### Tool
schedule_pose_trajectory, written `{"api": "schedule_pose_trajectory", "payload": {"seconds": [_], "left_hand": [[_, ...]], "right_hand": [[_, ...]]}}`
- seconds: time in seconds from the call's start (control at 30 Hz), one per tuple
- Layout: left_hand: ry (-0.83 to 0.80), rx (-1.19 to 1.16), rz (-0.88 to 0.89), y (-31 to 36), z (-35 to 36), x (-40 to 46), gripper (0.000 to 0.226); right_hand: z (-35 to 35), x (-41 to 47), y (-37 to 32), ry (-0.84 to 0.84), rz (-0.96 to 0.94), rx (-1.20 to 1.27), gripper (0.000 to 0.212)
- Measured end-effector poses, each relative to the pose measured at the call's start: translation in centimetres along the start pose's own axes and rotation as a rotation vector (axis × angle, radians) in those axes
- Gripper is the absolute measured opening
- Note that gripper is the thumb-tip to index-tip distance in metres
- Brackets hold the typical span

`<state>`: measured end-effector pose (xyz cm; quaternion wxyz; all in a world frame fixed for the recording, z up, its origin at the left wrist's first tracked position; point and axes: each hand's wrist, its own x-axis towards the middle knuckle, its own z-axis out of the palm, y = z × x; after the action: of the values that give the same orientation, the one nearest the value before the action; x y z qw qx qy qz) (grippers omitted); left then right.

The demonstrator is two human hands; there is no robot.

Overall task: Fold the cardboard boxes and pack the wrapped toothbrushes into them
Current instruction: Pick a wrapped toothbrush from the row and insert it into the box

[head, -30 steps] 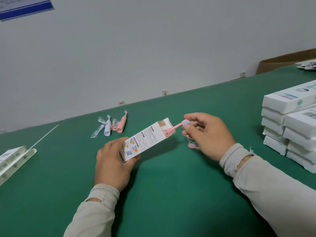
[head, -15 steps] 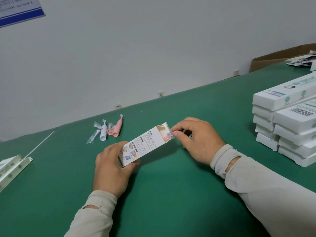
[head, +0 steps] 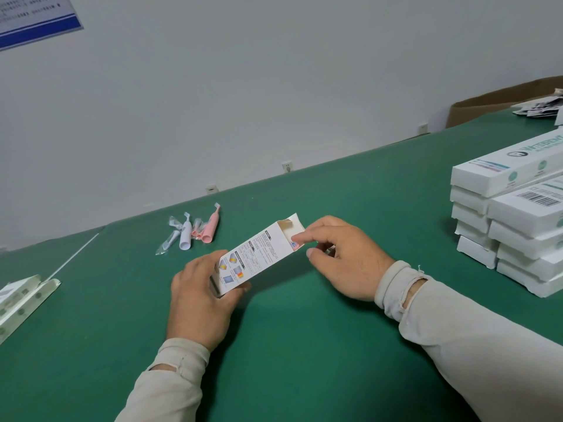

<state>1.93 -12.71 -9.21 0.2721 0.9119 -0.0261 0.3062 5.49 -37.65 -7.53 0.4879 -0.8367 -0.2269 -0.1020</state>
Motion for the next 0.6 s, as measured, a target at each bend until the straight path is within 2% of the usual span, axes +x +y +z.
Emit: {"api": "schedule_pose_trajectory", "payload": {"seconds": [0.2,0.37,0.53,0.6], "left_hand": [[-0.02,-0.021,-0.006,-0.1,0.1,-0.1,0.058],[-0.015,0.019,0.013,-0.1,0.1,0.1,0.054],[-0.002,0.02,0.024,0.1,-0.1,0.1,0.051],[-0.003,0.003,0.015,0.2,-0.2,0.0,0.052]], "right_hand": [[0.3,-0.2,-0.4,-0.033,-0.011,0.046,0.028],[-0.2,-0.1,-1.3,0.023,0.158,0.372,0.023],[0.0,-0.2,-1.0,0.049,0.13,0.366,0.008],[0.1,-0.2,-0.9,0.045,0.118,0.39,0.009]]}}
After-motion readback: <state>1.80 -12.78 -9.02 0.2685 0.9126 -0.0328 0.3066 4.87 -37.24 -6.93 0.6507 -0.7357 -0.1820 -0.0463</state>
